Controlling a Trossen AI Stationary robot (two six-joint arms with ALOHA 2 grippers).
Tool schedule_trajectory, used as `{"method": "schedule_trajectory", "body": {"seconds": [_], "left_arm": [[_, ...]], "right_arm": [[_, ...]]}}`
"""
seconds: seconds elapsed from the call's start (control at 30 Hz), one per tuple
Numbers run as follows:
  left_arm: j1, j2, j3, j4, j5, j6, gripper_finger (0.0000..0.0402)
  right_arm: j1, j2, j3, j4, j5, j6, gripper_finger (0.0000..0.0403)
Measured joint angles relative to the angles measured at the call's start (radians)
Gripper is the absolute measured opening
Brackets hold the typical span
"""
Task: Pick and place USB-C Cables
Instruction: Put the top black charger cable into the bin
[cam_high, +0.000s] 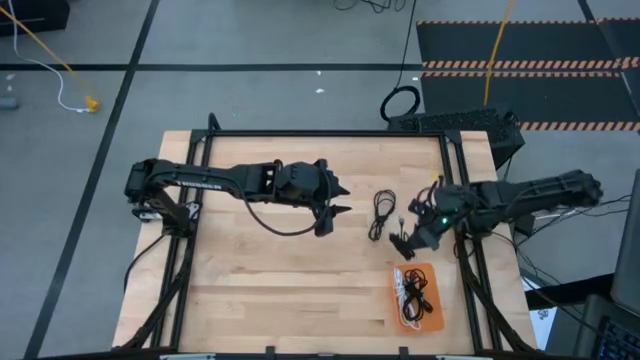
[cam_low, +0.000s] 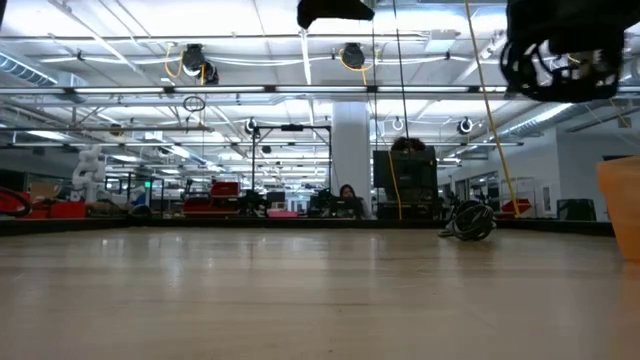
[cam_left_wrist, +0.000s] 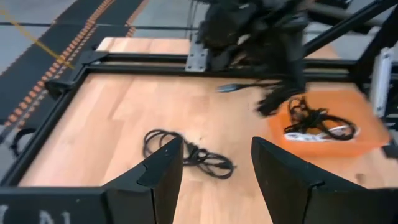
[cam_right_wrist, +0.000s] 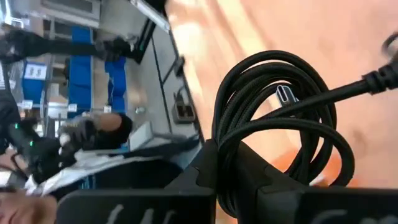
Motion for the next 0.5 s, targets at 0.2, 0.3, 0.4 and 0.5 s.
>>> {"method": "schedule_trajectory", "body": {"seconds": [0.2, 0.3, 0.4, 0.5], "left_arm": [[0.005, 0.006, 0.0, -0.02, -0.067, -0.001, 0.0193], [0.01, 0.016, 0.0, -0.038, -0.071, -0.004, 0.0193], [0.013, 0.031, 0.0, -0.046, -0.071, -0.01, 0.0193], [0.013, 0.053, -0.001, -0.039, -0.072, -0.01, 0.0193]], "right_arm": [[0.182, 0.029, 0.0, 0.009, 0.024, 0.156, 0.0006], [0.267, 0.052, 0.0, 0.009, 0.023, 0.233, 0.0006], [0.333, 0.093, -0.001, 0.014, 0.024, 0.271, 0.0006], [0.375, 0.15, -0.001, 0.045, 0.03, 0.297, 0.0008]]}}
